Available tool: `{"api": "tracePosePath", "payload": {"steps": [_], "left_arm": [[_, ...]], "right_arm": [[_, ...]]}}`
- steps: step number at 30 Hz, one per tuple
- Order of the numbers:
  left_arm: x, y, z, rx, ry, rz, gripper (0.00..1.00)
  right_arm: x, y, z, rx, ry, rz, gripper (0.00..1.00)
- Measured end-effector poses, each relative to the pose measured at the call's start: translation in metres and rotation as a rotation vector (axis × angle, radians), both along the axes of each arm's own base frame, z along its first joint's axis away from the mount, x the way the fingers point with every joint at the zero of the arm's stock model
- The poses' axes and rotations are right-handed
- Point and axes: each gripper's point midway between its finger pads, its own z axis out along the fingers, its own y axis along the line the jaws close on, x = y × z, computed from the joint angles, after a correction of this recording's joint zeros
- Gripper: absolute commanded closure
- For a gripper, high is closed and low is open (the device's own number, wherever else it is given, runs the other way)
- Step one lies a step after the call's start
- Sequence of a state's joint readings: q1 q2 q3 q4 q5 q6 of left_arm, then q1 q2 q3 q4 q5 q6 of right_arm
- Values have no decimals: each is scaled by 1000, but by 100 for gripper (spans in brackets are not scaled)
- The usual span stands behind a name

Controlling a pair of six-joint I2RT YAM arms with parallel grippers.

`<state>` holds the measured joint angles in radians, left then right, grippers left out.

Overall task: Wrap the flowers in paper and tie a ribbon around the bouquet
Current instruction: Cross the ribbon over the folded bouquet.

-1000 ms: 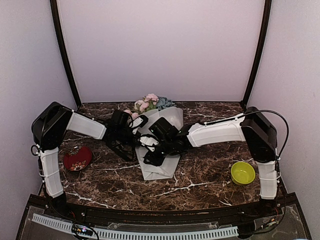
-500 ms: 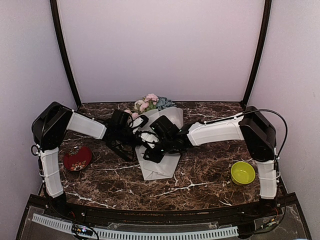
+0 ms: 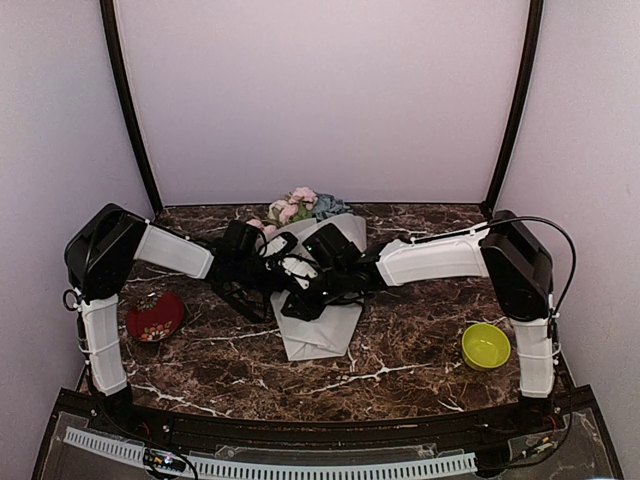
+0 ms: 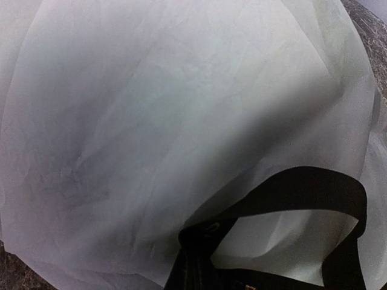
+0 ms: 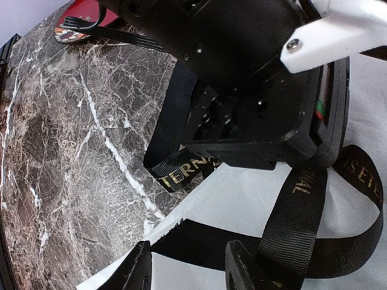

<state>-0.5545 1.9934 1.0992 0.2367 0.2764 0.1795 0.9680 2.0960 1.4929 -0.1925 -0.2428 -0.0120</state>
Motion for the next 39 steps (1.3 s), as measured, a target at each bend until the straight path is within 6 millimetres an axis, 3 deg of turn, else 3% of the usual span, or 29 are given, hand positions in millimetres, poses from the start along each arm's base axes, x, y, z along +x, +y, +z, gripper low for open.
{"api": "tracePosePath", "payload": {"steps": [4, 14, 22, 29, 34, 39], "left_arm": [[0, 0, -1, 1, 2, 0, 100], [1, -1, 1, 0, -1, 0, 100], [1, -1, 1, 0, 0, -1, 100], [1, -1, -1, 3, 3, -1, 100], [1, -1, -4, 5, 8, -1, 100], [1, -1, -6, 5, 13, -3, 100]], "right_arm": [[2, 2, 3, 18, 8, -6, 71], [7, 0, 4, 25, 7, -21, 69], [3, 2, 3, 19, -1, -9, 74], [0, 4, -1, 3, -25, 8, 67], [-8, 7, -5, 2, -46, 40, 77], [-6, 9, -4, 1, -76, 31, 80]]}}
